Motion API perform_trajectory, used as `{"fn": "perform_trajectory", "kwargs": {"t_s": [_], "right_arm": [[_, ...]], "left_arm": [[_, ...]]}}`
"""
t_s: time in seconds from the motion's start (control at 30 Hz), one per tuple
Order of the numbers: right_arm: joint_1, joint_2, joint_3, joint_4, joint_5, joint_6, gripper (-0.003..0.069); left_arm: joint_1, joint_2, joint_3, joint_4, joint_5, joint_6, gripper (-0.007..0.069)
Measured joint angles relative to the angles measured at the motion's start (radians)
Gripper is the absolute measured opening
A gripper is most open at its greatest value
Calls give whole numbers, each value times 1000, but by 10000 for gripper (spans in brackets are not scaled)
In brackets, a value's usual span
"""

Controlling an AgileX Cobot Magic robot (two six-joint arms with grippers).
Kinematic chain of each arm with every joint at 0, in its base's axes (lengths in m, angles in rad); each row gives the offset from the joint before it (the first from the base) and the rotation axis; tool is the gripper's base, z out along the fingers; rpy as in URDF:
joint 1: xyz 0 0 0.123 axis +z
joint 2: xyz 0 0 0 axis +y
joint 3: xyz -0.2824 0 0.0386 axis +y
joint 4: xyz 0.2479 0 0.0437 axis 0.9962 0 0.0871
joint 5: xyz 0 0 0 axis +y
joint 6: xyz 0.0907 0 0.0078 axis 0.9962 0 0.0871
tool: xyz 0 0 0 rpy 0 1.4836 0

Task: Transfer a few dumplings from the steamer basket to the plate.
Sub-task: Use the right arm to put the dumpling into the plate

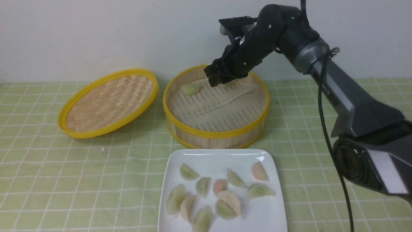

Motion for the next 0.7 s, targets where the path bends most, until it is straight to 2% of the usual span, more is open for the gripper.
{"fn": "perform_trajectory", "kwargs": {"t_s": [0.23,0.53,0.7], "right_arm": [[37,-240,275,-37,-3,13,241],[111,-661,953,-24,-11,-37,241],[194,-776,1194,-19,-11,-65,241]], "left_arm": [[0,-3,0,8,0,0,-6],[0,-9,0,6,0,0,-6],[0,-9,0,-3,0,0,-6]]}}
